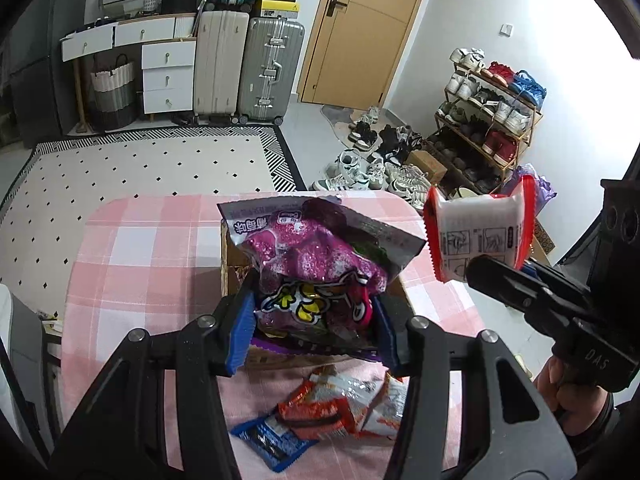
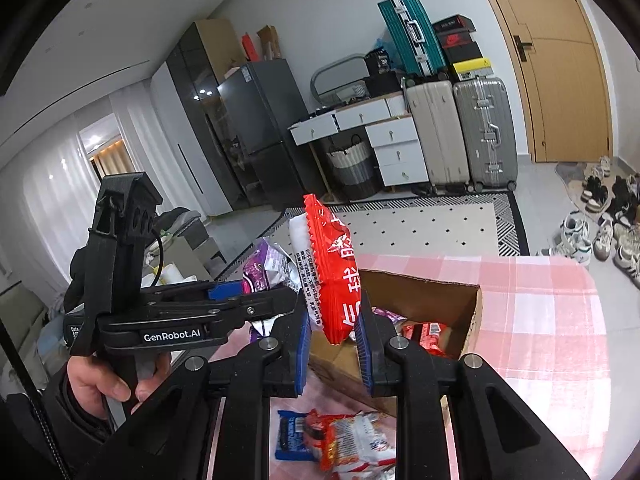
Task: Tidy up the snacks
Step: 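Lift both bags and carry them over the cardboard box with both grippers, then open both grippers to drop the bags into the box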
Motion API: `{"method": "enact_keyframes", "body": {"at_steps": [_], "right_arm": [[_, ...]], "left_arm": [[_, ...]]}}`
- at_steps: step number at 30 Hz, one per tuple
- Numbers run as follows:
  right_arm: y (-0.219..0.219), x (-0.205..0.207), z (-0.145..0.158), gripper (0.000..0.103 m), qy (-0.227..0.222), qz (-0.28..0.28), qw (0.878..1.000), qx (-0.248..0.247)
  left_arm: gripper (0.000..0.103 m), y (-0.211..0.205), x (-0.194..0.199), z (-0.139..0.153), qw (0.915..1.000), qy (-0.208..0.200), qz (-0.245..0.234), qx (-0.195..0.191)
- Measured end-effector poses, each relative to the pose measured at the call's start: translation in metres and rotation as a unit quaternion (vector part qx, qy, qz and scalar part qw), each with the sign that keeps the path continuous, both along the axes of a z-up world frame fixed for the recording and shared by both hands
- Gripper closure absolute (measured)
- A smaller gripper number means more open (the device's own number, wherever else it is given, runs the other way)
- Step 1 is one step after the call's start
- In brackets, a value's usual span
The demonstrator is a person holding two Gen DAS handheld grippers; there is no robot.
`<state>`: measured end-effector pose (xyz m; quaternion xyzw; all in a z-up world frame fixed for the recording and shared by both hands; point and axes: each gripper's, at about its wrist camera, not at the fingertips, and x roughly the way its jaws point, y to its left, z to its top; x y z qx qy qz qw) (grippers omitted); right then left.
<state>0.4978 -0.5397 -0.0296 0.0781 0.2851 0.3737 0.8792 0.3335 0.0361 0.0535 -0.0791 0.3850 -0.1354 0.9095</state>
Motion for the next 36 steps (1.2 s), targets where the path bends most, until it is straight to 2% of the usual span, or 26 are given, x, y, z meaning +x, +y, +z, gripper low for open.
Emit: {"method": "enact_keyframes", "body": {"at_steps": [6, 13, 20, 23, 26, 29, 36], "right_arm": [[0.008, 0.026, -0.018, 0.083, 0.016, -0.003, 1.0, -0.005], [0.012, 0.05, -0.048, 0.083, 0.052, -0.013, 0.998, -0.02], [0.017, 0.064, -0.068, 0.083, 0.066, -0.011, 0.997, -0.031], [0.018, 0.07, -0.077, 0.082, 0.078, -0.015, 0.996, -0.039], [0.019, 0.07, -0.08, 0.076, 0.076, -0.019, 0.996, -0.046], [0.013, 0.065, -0.077, 0.053, 0.066, -0.028, 0.997, -0.038], [-0.005, 0.047, -0.059, 0.053, 0.047, -0.043, 0.998, -0.018]], "left_arm": [[0.055, -0.011, 0.037, -0.032, 0.9996, 0.024, -0.012, -0.004], [0.055, -0.02, 0.065, -0.067, 0.9988, 0.044, -0.019, -0.006], [0.054, -0.02, 0.087, -0.099, 0.9983, 0.054, -0.02, -0.01], [0.049, -0.026, 0.099, -0.113, 0.9973, 0.07, -0.021, 0.005], [0.047, -0.026, 0.099, -0.121, 0.9969, 0.076, -0.021, 0.001], [0.027, -0.021, 0.096, -0.121, 0.9979, 0.064, -0.015, -0.004], [0.026, -0.009, 0.071, -0.101, 0.9994, 0.034, 0.007, -0.009]]}}
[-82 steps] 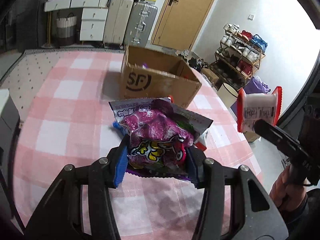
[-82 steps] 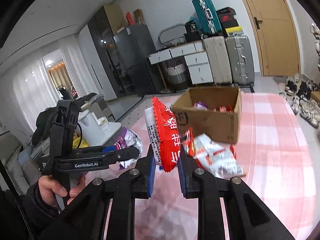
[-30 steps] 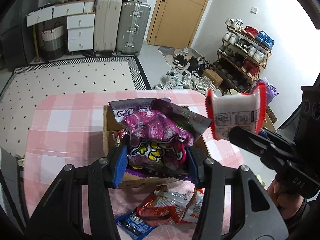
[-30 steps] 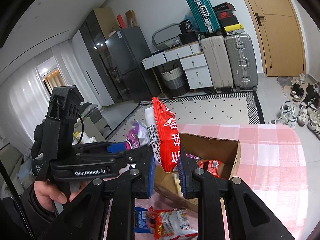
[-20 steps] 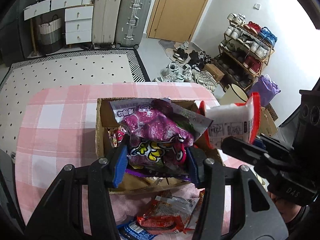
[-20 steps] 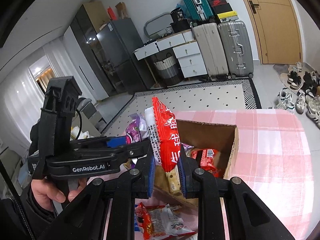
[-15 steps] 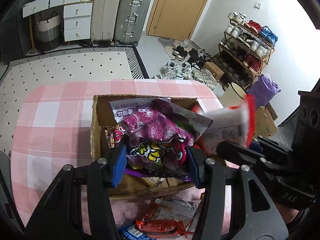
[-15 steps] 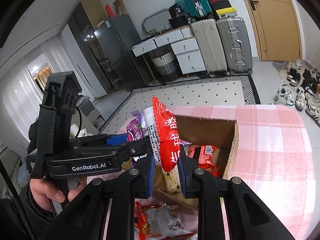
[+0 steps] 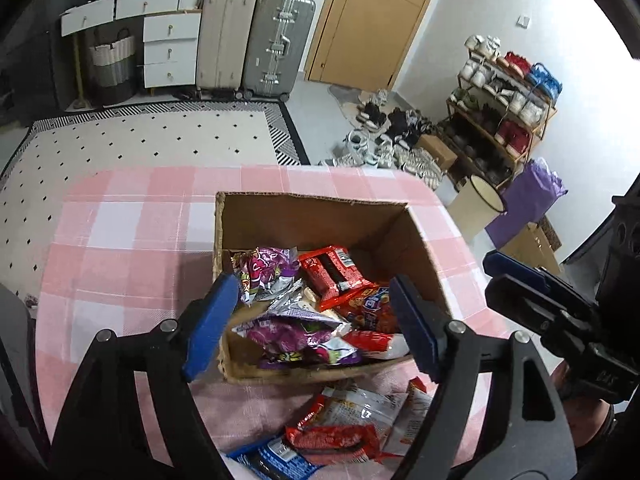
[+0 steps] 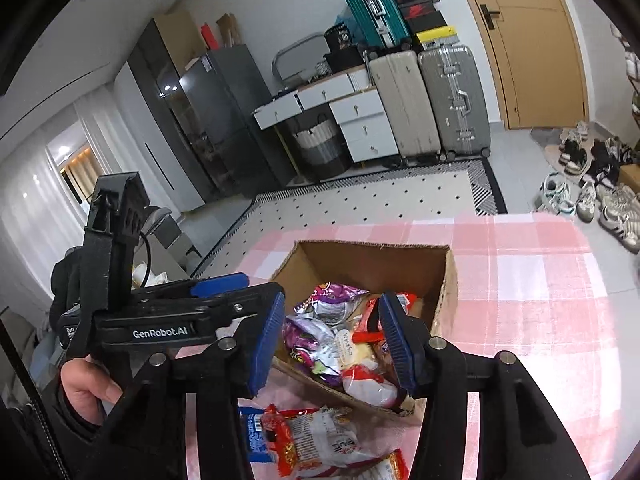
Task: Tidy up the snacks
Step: 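Open both grippers to drop the bags into the box, then withdraw both grippers from the box back toward the remaining snacks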
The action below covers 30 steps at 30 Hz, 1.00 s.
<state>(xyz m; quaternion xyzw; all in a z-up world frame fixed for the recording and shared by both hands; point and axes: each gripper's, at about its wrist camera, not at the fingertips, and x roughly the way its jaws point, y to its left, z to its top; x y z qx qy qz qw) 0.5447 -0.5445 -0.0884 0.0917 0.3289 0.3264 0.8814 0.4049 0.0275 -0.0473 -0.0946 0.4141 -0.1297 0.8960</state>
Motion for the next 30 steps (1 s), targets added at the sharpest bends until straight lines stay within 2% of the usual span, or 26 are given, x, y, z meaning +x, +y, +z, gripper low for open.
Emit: {"method": "enact_keyframes", "body": {"at_steps": [2, 10, 13, 25, 30], "right_arm": [[-0.003, -0.007, 0.007, 0.053, -0.006, 0.001, 1.0, 0.001], [-0.012, -0.042, 0.024, 0.052, -0.025, 0.0, 1.0, 0.009], [-0.012, -0.056, 0.028, 0.05, -0.032, 0.001, 0.999, 0.012], [-0.021, -0.121, 0.043, 0.02, -0.078, -0.001, 0.997, 0.023], [-0.03, -0.143, 0.041, 0.015, -0.085, -0.009, 0.996, 0.024]], "left_arm": [[0.024, 0.001, -0.008, 0.006, 1.0, -0.004, 0.002, 0.002], [0.024, 0.004, -0.054, 0.024, 0.9997, -0.013, -0.002, 0.021], [0.023, 0.002, -0.072, 0.032, 0.999, -0.019, -0.004, 0.039], [0.019, 0.002, -0.143, 0.054, 0.9972, -0.054, 0.008, 0.05], [0.006, -0.001, -0.179, 0.062, 0.9949, -0.084, 0.012, 0.054]]}}
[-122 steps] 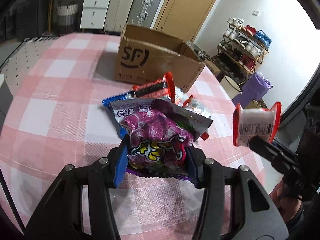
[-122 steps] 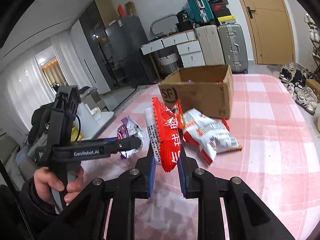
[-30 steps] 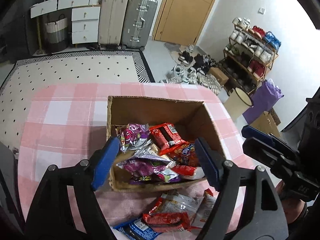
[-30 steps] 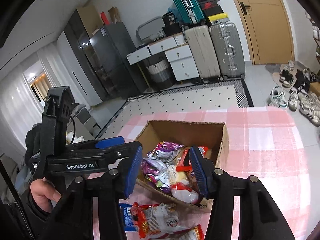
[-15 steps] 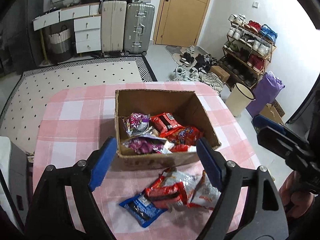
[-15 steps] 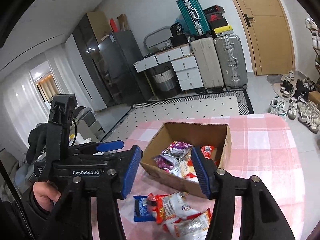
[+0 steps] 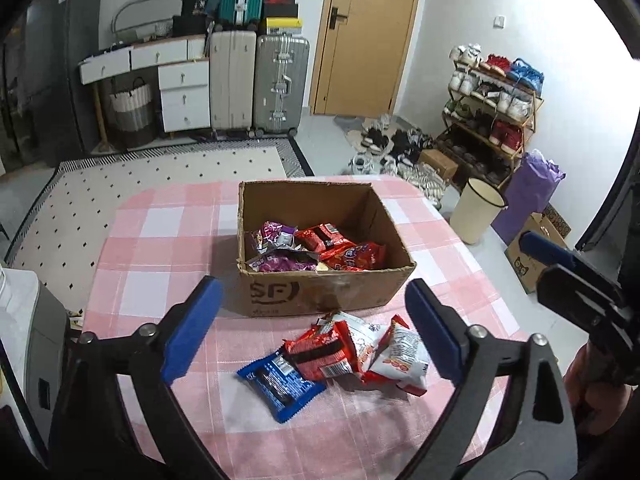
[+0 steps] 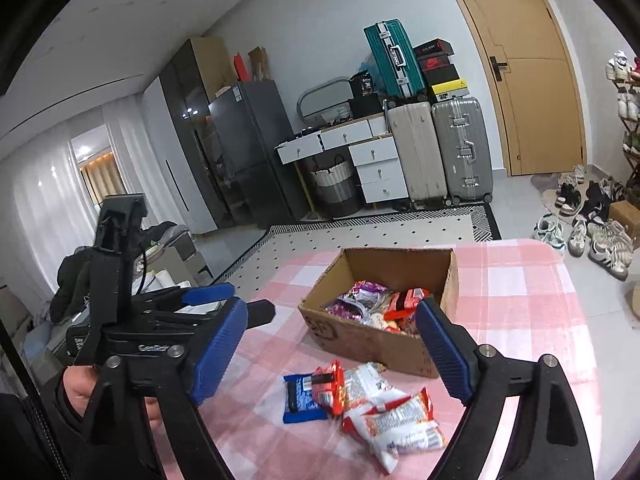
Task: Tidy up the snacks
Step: 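Withdraw both grippers from the box back toward the remaining snacks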
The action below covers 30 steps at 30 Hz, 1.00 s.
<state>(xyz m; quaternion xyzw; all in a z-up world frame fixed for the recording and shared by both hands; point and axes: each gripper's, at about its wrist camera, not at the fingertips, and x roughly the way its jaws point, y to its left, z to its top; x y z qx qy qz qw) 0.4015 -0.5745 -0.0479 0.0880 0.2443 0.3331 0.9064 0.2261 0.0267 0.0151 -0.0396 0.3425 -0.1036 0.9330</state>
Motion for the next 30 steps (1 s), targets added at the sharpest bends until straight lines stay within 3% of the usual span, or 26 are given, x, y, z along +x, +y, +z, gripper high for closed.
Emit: {"method": "enact_keyframes", "body": {"at_steps": [6, 11, 17, 30], "right_arm": [[-0.012, -0.016, -0.008, 0.011, 0.005, -0.01, 1.0, 0.006], [-0.017, -0.042, -0.013, 0.006, -0.016, -0.013, 1.0, -0.02], [-0.019, -0.068, -0.027, 0.005, -0.02, -0.011, 0.999, -0.04], [-0.018, -0.078, -0.086, 0.005, 0.024, -0.006, 0.998, -0.05]], "left_arm": [[0.002, -0.003, -0.04, 0.003, 0.9996, -0.022, 0.001, -0.016], [0.001, -0.005, -0.072, 0.004, 0.9987, -0.049, 0.004, -0.014], [0.001, -0.001, -0.096, 0.0, 0.9983, -0.05, 0.01, -0.028], [0.001, 0.016, -0.128, -0.063, 0.9978, -0.014, 0.041, -0.05]]}}
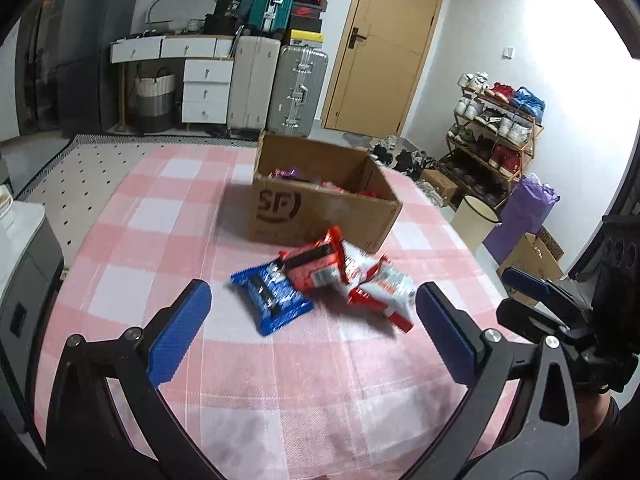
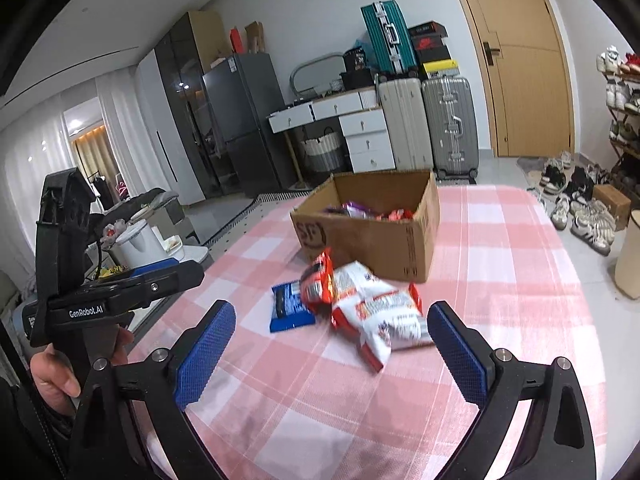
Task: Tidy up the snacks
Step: 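Withdraw both grippers from the box back toward the remaining snacks, then grasp the white chip bag with the right gripper and lift it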
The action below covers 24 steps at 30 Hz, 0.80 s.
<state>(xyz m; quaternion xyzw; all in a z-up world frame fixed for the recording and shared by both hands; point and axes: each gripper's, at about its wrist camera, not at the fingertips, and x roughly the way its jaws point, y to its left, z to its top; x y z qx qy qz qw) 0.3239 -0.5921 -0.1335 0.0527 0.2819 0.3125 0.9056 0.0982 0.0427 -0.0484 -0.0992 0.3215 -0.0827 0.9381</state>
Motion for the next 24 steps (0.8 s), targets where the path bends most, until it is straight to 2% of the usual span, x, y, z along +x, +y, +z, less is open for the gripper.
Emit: {"method": "enact_keyframes", "body": {"at_steps": [14, 20, 24], "right_arm": [[0.005, 0.04, -0.056, 0.005, 0.064, 0.002, 0.998, 0.002], [0.009, 0.066, -0.068, 0.005, 0.072, -0.002, 0.997, -0.013], [0.017, 0.088, -0.077, 0.005, 0.077, -0.002, 0.996, -0.041]], "left_arm": [[0.001, 0.0, 0.028, -0.066, 0.9977, 0.062, -0.014, -0.022], [0.001, -0.002, 0.042, -0.08, 0.9966, 0.078, -0.022, -0.014], [0.001, 0.002, 0.05, -0.088, 0.9953, 0.091, -0.02, -0.025]]}}
